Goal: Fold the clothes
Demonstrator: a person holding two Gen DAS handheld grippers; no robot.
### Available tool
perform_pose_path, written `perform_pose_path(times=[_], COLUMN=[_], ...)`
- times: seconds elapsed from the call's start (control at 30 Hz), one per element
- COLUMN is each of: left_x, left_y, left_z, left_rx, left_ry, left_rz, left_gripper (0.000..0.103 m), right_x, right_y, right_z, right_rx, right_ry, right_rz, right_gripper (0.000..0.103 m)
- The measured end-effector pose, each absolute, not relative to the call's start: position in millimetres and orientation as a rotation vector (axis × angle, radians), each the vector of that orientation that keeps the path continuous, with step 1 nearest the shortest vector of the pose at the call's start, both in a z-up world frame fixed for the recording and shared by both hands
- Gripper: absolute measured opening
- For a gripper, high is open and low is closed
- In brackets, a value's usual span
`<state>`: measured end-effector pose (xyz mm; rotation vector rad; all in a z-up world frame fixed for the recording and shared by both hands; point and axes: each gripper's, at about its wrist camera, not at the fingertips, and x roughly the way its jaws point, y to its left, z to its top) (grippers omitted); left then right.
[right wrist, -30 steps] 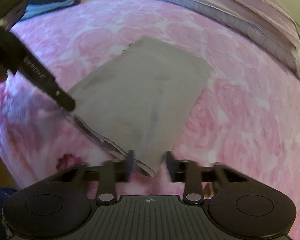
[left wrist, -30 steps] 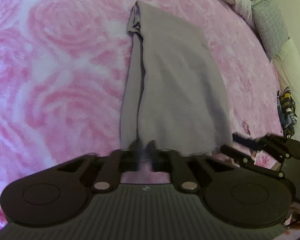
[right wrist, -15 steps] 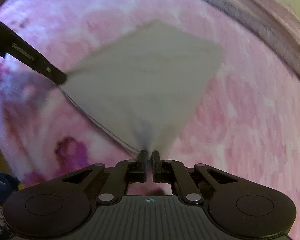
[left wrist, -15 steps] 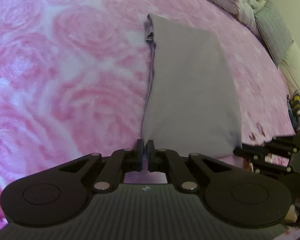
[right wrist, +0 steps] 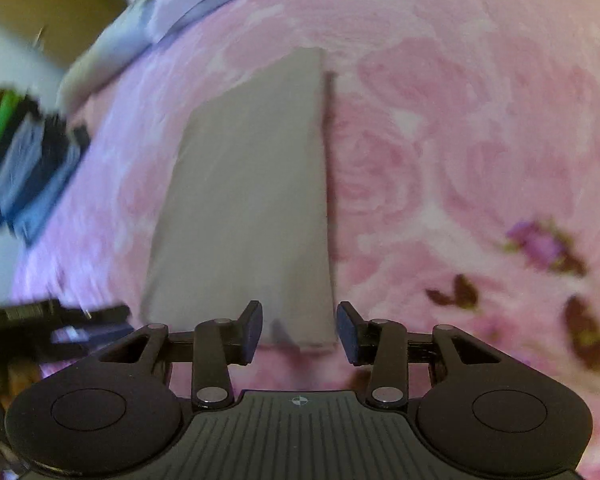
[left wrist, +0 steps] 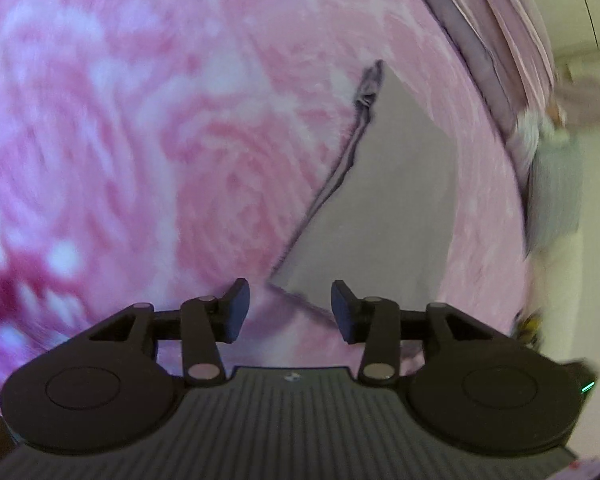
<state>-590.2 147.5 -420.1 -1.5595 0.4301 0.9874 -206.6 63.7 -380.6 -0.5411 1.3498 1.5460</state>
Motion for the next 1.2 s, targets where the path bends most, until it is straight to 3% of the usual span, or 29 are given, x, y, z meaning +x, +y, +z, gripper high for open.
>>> perform_pose_path(times=[0.1,0.13,0.2,0.23,0.47,0.6,0.7,0.73,0.77,0.87,1.2], left_x=[-590,-589,-583,-580,-596,-611,-610,-611,-616,-628,-599], left_y=[151,151,153,155,165,176,178,174,167,140,76], left_z=[-431,-435,-442,-446,-411,-391,-398,-401,-404,-404,-391], left_rx=[-1.650,-1.678,-1.694,-1.701,-1.530,-1.366,-1.385,-1.417,-1.452,-1.529,-1.626], left_ry=[0.295,0.244,0.223,0.230,0.256,0.357,0.422,0.418,0.406,0.351,0.330], left_rz=[1.016,1.024,1.037,1.032,1.079,1.145,1.170,1.184,1.181,1.191,1.214], left_gripper=[0.039,0.035,0.006,0.002,0.001,0.002,0.007,0.013,0.022,0.027,0.027], right_x=[-200,-198,-192,-192,-198,-232,-252,-253,-250,-225,-139], right_y=[68,67,68,68,57,35,36,40,44,53,73], right_z=[-398,-402,-404,-405,-404,-406,-413,-414,-414,-401,-375], right_rx=[-0.421,-0.366,-0.308,-0.302,-0.155,-0.132,-0.230,-0.293,-0.360,-0.405,-0.504], right_ry=[1.443,1.462,1.492,1.510,1.645,1.778,1.846,1.850,1.832,1.755,1.538], right_rz=[1.491,1.477,1.461,1.453,1.369,1.398,1.404,1.402,1.403,1.444,1.398], right_gripper=[0.038,0.038,0.021,0.002,0.002,0.002,0.010,0.025,0.032,0.043,0.045])
